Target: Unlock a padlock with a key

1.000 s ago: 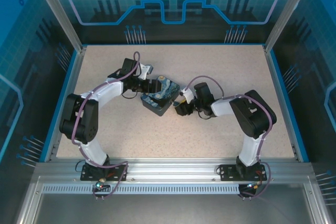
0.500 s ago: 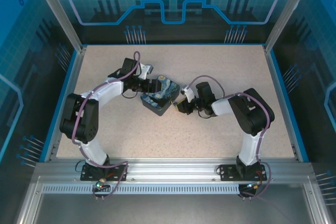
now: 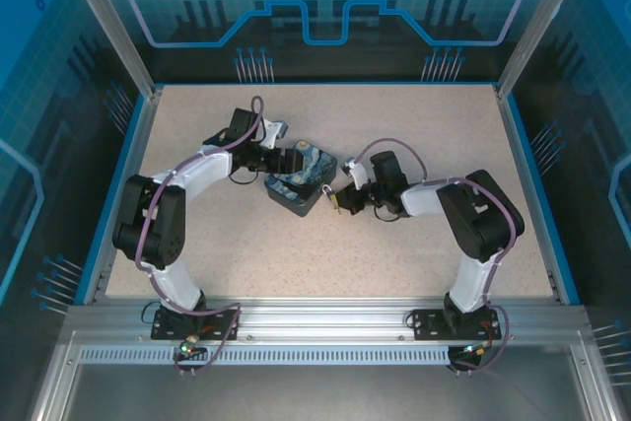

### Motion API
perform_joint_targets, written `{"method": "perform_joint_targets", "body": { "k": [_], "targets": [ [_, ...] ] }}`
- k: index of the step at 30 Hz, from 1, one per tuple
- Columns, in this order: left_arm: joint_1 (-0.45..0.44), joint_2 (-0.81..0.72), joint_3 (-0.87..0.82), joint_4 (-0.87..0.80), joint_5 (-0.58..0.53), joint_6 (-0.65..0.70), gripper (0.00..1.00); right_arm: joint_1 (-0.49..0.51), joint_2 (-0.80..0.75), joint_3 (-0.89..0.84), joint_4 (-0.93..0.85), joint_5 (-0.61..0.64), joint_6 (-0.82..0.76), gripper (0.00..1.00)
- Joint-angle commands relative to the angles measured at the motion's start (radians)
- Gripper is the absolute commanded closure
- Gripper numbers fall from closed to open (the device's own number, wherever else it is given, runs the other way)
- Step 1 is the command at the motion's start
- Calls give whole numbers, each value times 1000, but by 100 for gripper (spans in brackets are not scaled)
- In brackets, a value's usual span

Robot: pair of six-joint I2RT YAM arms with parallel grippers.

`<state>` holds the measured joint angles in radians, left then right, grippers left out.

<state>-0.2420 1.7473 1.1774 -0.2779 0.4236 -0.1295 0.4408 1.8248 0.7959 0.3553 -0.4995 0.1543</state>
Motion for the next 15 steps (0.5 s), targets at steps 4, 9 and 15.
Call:
{"method": "perform_joint_targets", "body": {
  "k": [4,9,15],
  "targets": [
    [-6,14,5,-19,-22,16,21,44,-19,33,-59,95,142,100],
    [-12,10,-2,-20,-37,21,21,56,-25,11,-10,147,260,100],
    [-20,11,-9,-21,-55,29,21,70,-18,26,-7,201,354,100]
  ]
}}
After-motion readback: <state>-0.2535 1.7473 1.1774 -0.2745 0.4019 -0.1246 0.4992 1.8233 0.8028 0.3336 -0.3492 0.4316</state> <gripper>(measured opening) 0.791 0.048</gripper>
